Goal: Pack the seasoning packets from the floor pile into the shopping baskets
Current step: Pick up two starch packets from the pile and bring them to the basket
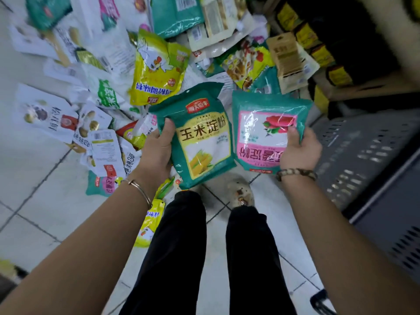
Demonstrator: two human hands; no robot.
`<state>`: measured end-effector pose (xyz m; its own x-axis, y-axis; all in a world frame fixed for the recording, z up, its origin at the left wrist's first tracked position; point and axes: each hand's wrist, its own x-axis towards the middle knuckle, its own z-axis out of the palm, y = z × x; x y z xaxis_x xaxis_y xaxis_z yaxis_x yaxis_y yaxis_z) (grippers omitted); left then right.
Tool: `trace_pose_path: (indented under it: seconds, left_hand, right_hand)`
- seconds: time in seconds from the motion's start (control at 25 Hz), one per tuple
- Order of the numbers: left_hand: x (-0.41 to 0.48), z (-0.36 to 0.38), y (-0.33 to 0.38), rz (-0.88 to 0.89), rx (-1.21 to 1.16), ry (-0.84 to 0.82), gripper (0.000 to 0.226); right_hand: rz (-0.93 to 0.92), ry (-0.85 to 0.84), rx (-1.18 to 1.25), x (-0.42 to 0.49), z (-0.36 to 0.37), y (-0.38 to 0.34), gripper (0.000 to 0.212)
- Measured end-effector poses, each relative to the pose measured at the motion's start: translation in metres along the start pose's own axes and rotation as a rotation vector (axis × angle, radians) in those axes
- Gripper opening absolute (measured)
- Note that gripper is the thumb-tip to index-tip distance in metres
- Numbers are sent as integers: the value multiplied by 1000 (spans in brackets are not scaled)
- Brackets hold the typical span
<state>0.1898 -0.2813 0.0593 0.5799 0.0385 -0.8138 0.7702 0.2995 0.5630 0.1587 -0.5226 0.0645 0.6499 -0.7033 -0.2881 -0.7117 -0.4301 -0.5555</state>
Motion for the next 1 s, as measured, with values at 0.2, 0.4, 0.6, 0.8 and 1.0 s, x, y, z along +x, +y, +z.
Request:
trace_pose_path:
  seconds: [0.2, 0.4, 0.6, 0.8, 1.0]
  left_hand:
    - [-59, 48, 19, 17, 96, 13, 41]
    - [-107, 108, 8, 7, 180, -42, 34]
    - [-156, 193, -27, 83, 394, -166, 27]
    - [-190, 266, -71, 106, 547, -349, 23]
    - [-187, 319, -115, 200, 719, -399, 16]
  right_hand:
    - [30, 128, 87, -15, -83, -7, 24]
    - [39, 288, 129, -16, -172, 19, 23]
    - [152, 411, 96, -10, -253, 85, 25]
    - [251, 493, -39, -6, -312, 166, 25]
    - [386, 466, -69, 12, -330, 224, 27]
